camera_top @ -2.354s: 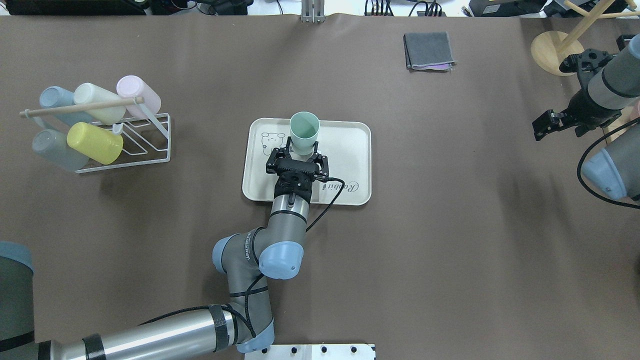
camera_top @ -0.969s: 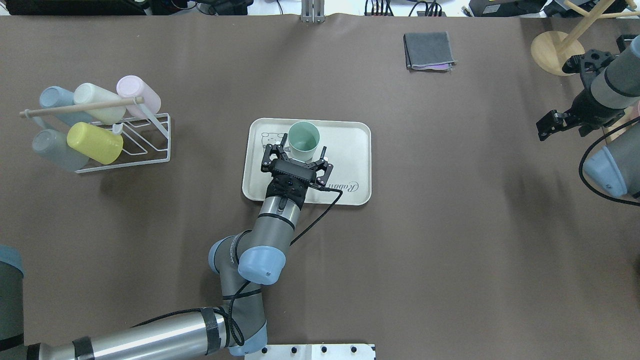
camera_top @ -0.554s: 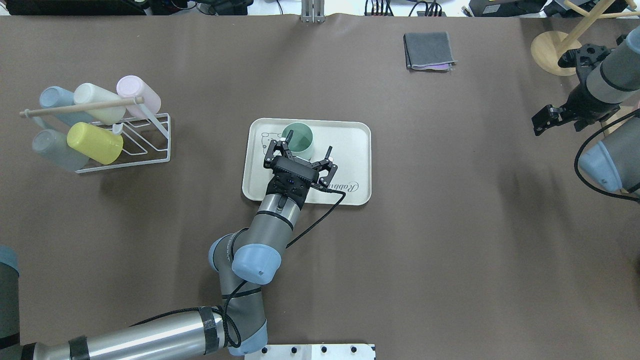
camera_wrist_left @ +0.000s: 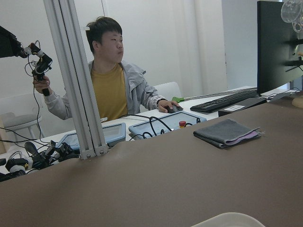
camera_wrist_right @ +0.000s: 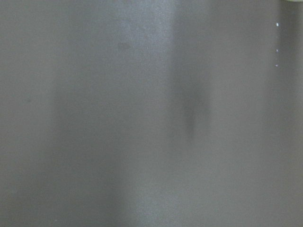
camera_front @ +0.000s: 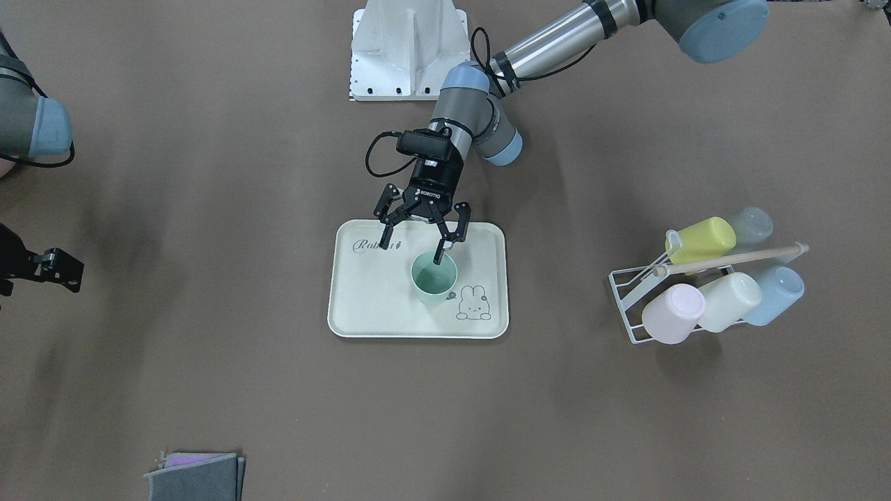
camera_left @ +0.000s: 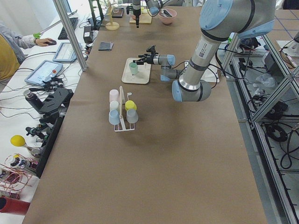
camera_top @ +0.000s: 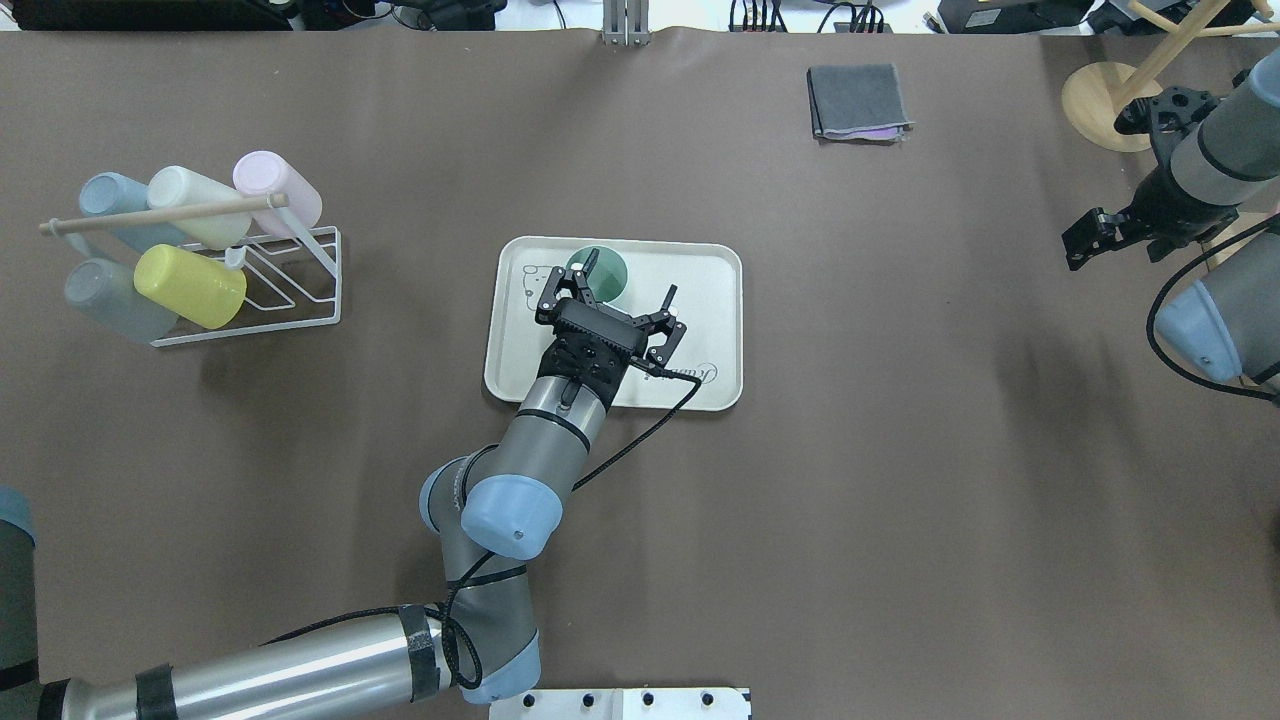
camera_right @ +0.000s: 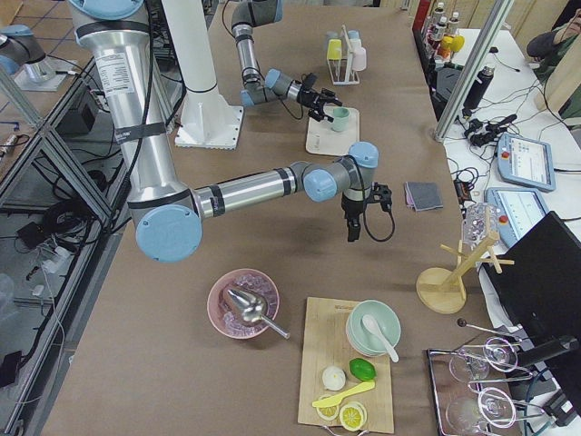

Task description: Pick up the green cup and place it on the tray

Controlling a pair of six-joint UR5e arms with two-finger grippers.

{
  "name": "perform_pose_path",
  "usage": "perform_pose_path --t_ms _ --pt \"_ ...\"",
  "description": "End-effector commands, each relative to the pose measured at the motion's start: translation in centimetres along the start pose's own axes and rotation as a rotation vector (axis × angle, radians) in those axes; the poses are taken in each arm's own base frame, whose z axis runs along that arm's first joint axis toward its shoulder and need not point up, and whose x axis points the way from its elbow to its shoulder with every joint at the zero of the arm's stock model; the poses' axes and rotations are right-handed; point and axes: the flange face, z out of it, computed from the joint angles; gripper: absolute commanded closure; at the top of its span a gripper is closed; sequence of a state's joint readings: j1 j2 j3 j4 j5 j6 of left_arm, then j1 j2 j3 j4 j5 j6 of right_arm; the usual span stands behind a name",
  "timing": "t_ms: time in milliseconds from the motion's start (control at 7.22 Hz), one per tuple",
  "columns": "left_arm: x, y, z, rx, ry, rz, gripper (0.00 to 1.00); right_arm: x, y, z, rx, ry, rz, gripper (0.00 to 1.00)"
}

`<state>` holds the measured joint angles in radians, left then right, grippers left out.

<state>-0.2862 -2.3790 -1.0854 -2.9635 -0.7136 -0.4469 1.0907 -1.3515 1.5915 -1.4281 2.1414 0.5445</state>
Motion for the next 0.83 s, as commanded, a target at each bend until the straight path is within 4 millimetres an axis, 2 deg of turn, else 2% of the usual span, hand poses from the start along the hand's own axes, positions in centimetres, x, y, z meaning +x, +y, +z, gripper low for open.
perform_pose_path --t_ms 0,277,415,554,692 --pt "-0.7 -1.9 1.1 -0.01 0.05 0.058 0.01 0.2 0.0 0.3 -0.005 0.003 0.004 0.0" --pt "-1.6 -4.9 2.9 -0.074 0.073 0.134 0.01 0.2 -0.1 0.3 -0.005 0.003 0.004 0.0" --pt "-1.6 -8.7 2.9 -0.107 0.095 0.151 0.01 0.2 -0.1 0.3 -0.005 0.003 0.004 0.0" --pt "-1.3 -10.9 2.3 -0.159 0.125 0.165 0.01 0.1 -0.1 0.3 -0.005 0.003 0.004 0.0" --pt "-3.0 -12.0 3.5 -0.218 0.106 0.2 0.01 0.2 -0.1 0.4 -0.006 0.004 0.005 0.0"
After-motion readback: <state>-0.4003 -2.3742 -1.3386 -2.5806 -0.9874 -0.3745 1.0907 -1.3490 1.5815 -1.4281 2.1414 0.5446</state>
